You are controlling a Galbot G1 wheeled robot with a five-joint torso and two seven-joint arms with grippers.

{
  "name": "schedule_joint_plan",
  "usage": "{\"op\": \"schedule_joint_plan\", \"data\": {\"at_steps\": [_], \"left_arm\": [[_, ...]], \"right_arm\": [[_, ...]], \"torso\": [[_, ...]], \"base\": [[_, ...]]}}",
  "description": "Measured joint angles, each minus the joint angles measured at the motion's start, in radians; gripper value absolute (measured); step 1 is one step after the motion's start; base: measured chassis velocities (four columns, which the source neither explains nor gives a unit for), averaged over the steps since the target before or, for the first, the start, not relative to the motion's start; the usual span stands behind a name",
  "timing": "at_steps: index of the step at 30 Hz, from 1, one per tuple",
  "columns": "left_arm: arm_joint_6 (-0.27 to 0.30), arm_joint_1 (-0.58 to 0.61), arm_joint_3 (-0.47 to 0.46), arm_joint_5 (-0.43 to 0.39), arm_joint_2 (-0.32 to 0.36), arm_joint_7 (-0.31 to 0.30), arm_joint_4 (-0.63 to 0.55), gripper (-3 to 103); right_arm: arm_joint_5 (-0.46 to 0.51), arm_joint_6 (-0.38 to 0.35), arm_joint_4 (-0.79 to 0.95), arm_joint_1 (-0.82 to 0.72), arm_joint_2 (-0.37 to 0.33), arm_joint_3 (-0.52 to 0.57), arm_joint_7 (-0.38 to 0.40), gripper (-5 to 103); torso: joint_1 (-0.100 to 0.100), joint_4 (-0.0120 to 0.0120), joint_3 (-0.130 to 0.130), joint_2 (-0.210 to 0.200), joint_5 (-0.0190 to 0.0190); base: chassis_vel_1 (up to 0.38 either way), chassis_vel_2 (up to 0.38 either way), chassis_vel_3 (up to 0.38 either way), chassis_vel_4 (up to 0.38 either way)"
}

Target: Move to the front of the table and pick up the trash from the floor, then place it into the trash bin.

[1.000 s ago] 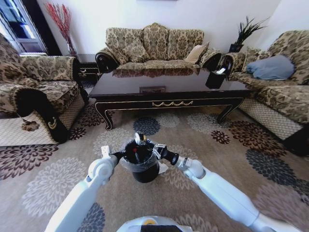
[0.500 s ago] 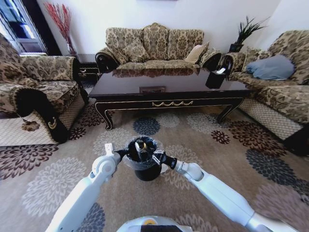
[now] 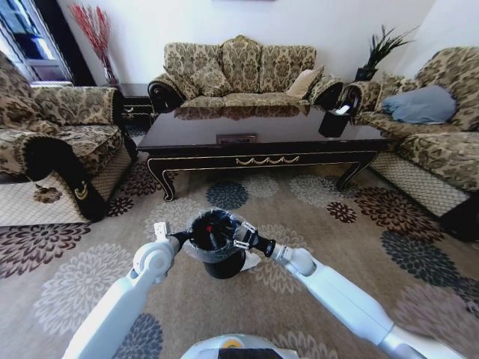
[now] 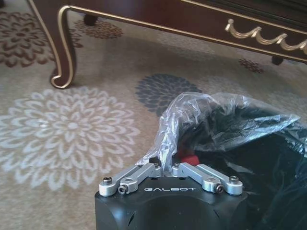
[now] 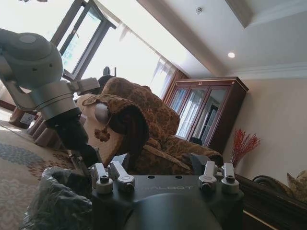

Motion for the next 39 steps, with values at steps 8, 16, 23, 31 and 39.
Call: {"op": "schedule_joint_plan", "data": {"at_steps": [8,16,23,31,39], "left_arm": [[0.0,0.104,-0.145,-0.018,0.068,0.001,-0.047,4],[0.001,0.213,-0.284,-0.046,0.137,0.007,-0.122,4],[0.0,0.257,-0.391,-0.07,0.125,0.006,-0.18,4],[-0.001,0.211,-0.467,-0.133,0.164,-0.001,-0.197,4],[-0.001,0.184,-0.449,-0.136,0.173,-0.001,-0.193,4]], "right_arm": [[0.041,-0.066,0.016,0.005,-0.014,0.064,0.149,99],[0.057,-0.126,-0.08,-0.015,0.007,0.048,0.231,100],[0.072,-0.239,-0.188,-0.03,0.049,-0.066,0.394,100],[0.068,-0.297,-0.282,-0.106,0.084,-0.141,0.505,100],[0.058,-0.316,-0.345,-0.123,0.123,-0.174,0.547,100]], "torso": [[0.0,0.0001,0.0,0.0,-0.0002],[0.0,-0.0003,0.0,0.0,0.0001],[0.0,-0.0001,0.0,0.0,-0.0002],[0.0,-0.0005,0.0,0.0,0.0002],[0.0,0.0,0.0,0.0,0.0]], "base": [[0.0,0.0,0.0,0.0],[0.0,0.0,0.0,0.0],[0.0,0.0,0.0,0.0],[0.0,0.0,0.0,0.0],[0.0,0.0,0.0,0.0]]}}
